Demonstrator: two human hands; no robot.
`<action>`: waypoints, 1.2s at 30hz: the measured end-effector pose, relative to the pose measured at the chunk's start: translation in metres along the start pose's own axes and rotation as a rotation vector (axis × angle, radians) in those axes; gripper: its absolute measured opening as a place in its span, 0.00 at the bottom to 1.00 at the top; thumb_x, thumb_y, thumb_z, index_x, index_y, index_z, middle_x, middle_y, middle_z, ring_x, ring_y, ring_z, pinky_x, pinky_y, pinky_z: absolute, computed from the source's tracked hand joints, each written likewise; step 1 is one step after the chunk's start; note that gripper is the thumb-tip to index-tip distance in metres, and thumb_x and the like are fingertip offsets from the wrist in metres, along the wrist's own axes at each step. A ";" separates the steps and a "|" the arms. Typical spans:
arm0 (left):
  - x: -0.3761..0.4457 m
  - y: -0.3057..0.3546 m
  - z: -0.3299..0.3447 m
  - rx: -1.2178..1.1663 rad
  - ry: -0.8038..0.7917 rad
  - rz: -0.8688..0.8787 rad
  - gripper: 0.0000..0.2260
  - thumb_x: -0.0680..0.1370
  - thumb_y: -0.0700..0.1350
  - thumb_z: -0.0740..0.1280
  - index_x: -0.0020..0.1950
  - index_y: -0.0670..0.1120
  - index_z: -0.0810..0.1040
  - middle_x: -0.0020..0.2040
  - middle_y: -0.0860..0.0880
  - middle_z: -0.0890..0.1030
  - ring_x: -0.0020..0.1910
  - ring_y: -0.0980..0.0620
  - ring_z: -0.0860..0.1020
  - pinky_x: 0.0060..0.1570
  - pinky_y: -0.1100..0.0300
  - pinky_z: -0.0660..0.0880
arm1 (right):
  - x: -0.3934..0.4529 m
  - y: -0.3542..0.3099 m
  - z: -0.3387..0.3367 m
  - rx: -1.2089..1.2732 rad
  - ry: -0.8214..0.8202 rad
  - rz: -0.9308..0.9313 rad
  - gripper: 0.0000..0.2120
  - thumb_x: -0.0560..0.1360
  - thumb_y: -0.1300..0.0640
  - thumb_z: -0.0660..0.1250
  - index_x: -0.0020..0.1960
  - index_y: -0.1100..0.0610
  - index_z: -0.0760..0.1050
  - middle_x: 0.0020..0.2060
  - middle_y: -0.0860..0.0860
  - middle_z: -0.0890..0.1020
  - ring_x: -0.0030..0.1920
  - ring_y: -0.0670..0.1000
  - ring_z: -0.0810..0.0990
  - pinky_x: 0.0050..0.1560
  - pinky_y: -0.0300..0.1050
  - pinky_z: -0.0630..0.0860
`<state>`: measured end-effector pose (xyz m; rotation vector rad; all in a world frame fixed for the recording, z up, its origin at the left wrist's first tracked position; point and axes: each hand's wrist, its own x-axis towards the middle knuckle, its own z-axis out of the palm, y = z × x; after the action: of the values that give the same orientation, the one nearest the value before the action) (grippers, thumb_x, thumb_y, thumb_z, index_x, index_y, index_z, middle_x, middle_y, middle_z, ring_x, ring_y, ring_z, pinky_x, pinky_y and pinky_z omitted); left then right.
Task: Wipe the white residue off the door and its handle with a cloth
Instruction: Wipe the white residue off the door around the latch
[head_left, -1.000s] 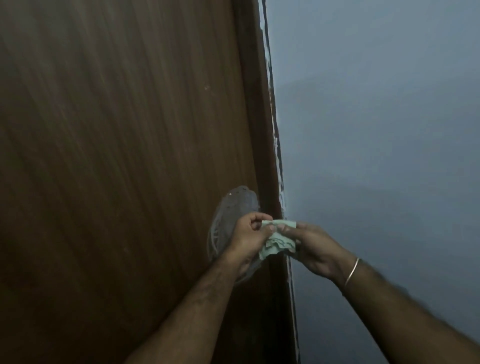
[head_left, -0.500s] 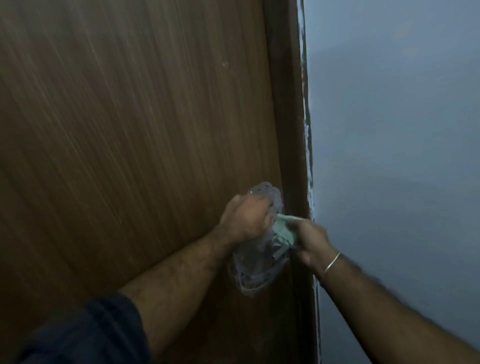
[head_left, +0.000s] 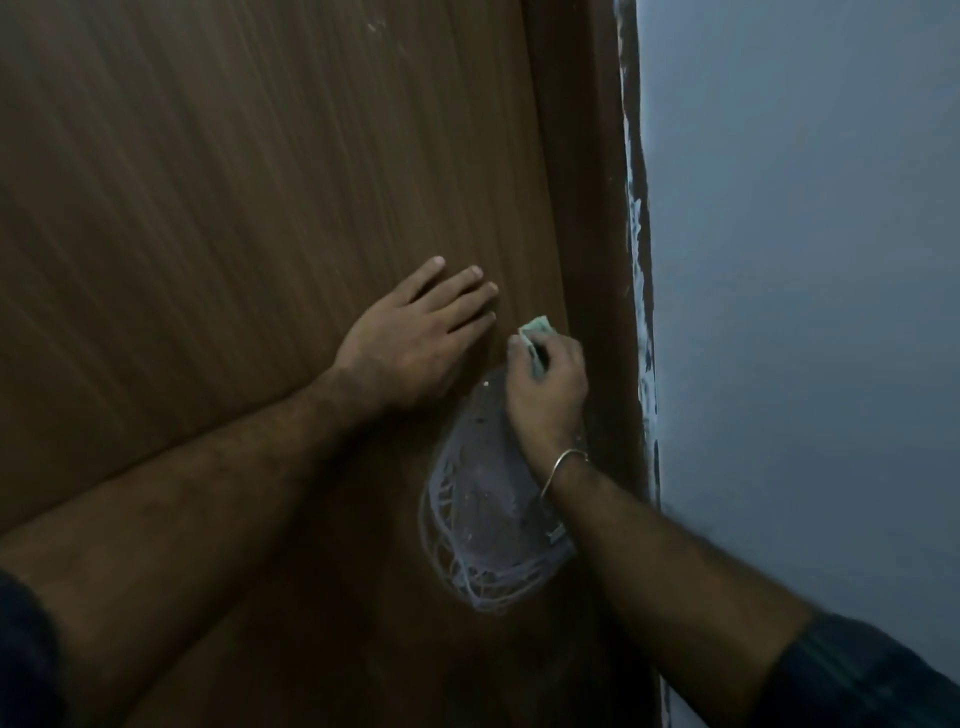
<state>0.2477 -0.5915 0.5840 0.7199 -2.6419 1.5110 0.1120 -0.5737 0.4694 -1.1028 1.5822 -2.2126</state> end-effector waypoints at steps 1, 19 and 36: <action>-0.001 0.000 0.001 0.008 0.009 0.001 0.23 0.82 0.55 0.53 0.76 0.50 0.66 0.79 0.47 0.61 0.79 0.46 0.55 0.77 0.44 0.46 | -0.004 0.007 0.001 -0.022 -0.024 -0.075 0.10 0.78 0.53 0.65 0.55 0.56 0.79 0.55 0.50 0.77 0.56 0.49 0.77 0.58 0.45 0.76; -0.002 0.000 0.010 0.120 0.075 0.007 0.23 0.83 0.55 0.51 0.77 0.49 0.64 0.80 0.46 0.59 0.80 0.45 0.53 0.77 0.42 0.49 | 0.022 0.016 -0.006 -0.076 0.077 -0.083 0.09 0.77 0.64 0.66 0.56 0.58 0.80 0.56 0.51 0.79 0.54 0.44 0.77 0.48 0.25 0.74; -0.003 0.002 0.012 0.128 0.119 0.003 0.23 0.83 0.53 0.53 0.76 0.47 0.66 0.79 0.45 0.61 0.79 0.45 0.55 0.76 0.42 0.51 | -0.015 0.013 -0.003 -0.131 -0.125 -0.262 0.08 0.75 0.64 0.67 0.52 0.57 0.81 0.50 0.49 0.80 0.49 0.43 0.78 0.51 0.33 0.77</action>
<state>0.2520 -0.5991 0.5751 0.6117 -2.4810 1.6798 0.1169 -0.5687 0.4507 -1.5340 1.6308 -2.1675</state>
